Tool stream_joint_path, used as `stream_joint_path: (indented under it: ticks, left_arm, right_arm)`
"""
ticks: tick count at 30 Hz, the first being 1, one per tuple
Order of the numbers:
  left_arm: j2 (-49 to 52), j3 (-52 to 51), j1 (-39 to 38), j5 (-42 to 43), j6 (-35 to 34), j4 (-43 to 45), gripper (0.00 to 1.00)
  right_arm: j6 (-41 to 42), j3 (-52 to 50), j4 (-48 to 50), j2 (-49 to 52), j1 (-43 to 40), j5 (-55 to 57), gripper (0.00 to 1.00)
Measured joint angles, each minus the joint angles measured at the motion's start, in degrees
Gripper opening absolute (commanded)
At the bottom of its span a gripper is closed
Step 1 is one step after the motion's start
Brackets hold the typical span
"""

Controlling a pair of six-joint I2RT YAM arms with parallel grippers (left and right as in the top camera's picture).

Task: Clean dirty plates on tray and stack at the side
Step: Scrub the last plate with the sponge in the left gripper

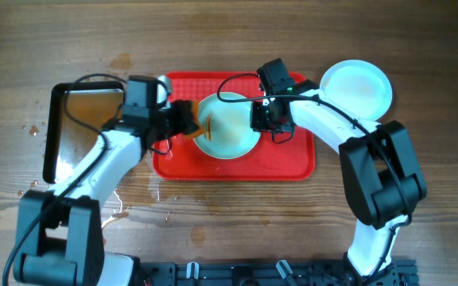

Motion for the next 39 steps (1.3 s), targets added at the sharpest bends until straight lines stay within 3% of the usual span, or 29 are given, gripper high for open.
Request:
stream_joint_path:
  ticks: [5,15,21,26,32,35,39]
  left_arm:
    - [3.4,0.0,-6.3,-0.7,-2.4,3.9,0.04]
    - [10.5,-0.2,-10.6,-2.9,-12.4,15.9,0.04]
    - [12.4,-0.2,-12.8,-3.1,-14.2,17.4,0.04]
    - [13.0,0.0,-13.3,-8.1,-14.3,13.1,0.04]
    - [12.5,1.2,-12.1,-10.9,-8.5,8.7,0.04]
    - [12.2,3.3,-12.1,-16.1,-4.6,3.4,0.04]
    - [12.2,7.2,-12.1,-29.0,2.4,-6.3,0.04]
  right_arm:
    - [-3.7,0.0,0.4,0.1,0.0,-0.5,0.04]
    - [-4.4,0.0,0.9,0.1,0.2,-0.7,0.04]
    - [-4.4,0.0,1.0,0.1,0.3,-0.7,0.04]
    - [-4.4,0.0,1.1,0.1,0.3,-0.7,0.04]
    - [-4.5,0.0,1.1,0.1,0.4,-0.7,0.04]
    - [-4.6,0.0,1.1,0.1,0.4,-0.7,0.04]
    - [-4.6,0.0,1.5,0.1,0.4,-0.9,0.04]
